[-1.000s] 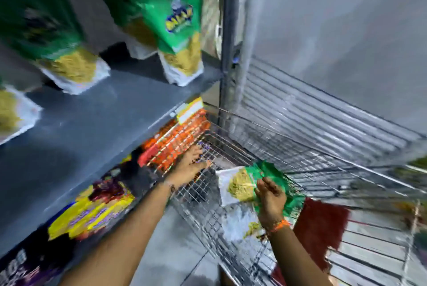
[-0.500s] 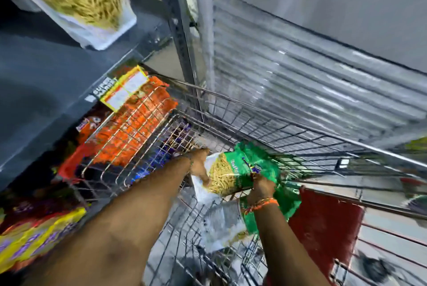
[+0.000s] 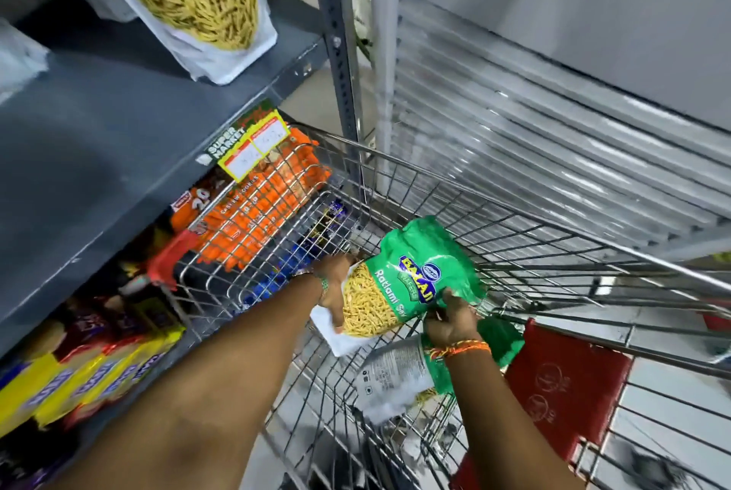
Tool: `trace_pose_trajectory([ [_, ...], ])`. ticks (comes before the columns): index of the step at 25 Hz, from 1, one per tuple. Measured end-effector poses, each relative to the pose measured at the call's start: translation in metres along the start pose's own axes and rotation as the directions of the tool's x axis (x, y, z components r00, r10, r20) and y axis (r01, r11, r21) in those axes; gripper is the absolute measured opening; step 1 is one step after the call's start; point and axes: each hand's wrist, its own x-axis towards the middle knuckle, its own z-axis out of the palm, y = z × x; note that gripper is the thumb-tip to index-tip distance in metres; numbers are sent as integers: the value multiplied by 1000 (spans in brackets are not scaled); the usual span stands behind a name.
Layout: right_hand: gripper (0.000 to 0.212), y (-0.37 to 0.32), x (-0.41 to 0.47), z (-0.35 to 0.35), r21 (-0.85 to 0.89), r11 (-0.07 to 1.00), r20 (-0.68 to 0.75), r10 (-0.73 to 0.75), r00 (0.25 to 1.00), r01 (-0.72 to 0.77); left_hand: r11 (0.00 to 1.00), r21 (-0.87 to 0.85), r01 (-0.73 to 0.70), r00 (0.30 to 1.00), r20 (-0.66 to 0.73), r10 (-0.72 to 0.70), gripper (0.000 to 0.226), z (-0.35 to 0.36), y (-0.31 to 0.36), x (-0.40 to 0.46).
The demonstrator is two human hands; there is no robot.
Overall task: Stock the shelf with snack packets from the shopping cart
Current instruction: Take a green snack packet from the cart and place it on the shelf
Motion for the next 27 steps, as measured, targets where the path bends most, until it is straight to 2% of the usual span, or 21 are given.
trace_pose_trajectory([
  [1,17,3,-23,1,-51,999,56,18,998,-15,1000,-24,-15,999,35,16,84,-1,-10,-10],
  [2,15,7,-32,0,-120,993,96,-2,995,13,998,-52,-19,998,65,23,116,-4,-20,-28],
  [3,10,12,-54,3,-155,987,124,-28,992,47,997,-59,-39,997,69,43,137,-6,-31,-41],
  [5,11,19,-96,8,-180,970,203,-127,971,165,995,-92,-46,999,15,48,148,-13,-51,-75],
  [7,11,20,-126,13,-168,941,282,-240,929,294,981,-175,-78,996,-47,71,139,-21,-61,-102],
  [9,10,21,-164,24,-109,906,428,-329,841,410,949,-289,-125,981,-177,75,129,-32,-64,-150],
  [10,2,20,-182,31,-55,883,490,-384,783,467,913,-369,-176,962,-261,80,131,-35,-65,-172],
  [12,36,15,-222,50,18,832,610,-448,653,554,811,-504,-297,900,-431,63,146,-39,-70,-208],
  [13,53,11,-244,63,39,810,663,-459,591,585,764,-537,-358,863,-502,52,147,-45,-71,-227],
  [14,62,7,-268,77,63,786,712,-468,524,615,734,-553,-394,827,-563,20,138,-53,-72,-245],
  [15,61,5,-293,91,73,766,757,-459,464,639,724,-563,-399,800,-600,-25,122,-57,-77,-259],
  [17,33,5,-331,122,111,724,838,-436,328,681,738,-564,-371,739,-661,-134,92,-72,-86,-280],
  [18,17,7,-351,137,134,711,864,-425,270,690,736,-573,-361,702,-686,-190,91,-77,-93,-281],
  [19,10,10,-370,154,160,698,891,-407,203,698,727,-598,-339,670,-695,-259,95,-85,-104,-282],
  [21,11,20,-400,188,181,670,933,-349,90,720,713,-639,-288,608,-698,-379,99,-103,-125,-284],
  [24,8,39,-428,232,200,629,958,-287,-15,751,659,-690,-300,530,-695,-486,89,-134,-149,-292],
  [27,15,58,-432,266,185,615,970,-241,-41,767,588,-741,-323,489,-663,-567,92,-149,-168,-280],
])
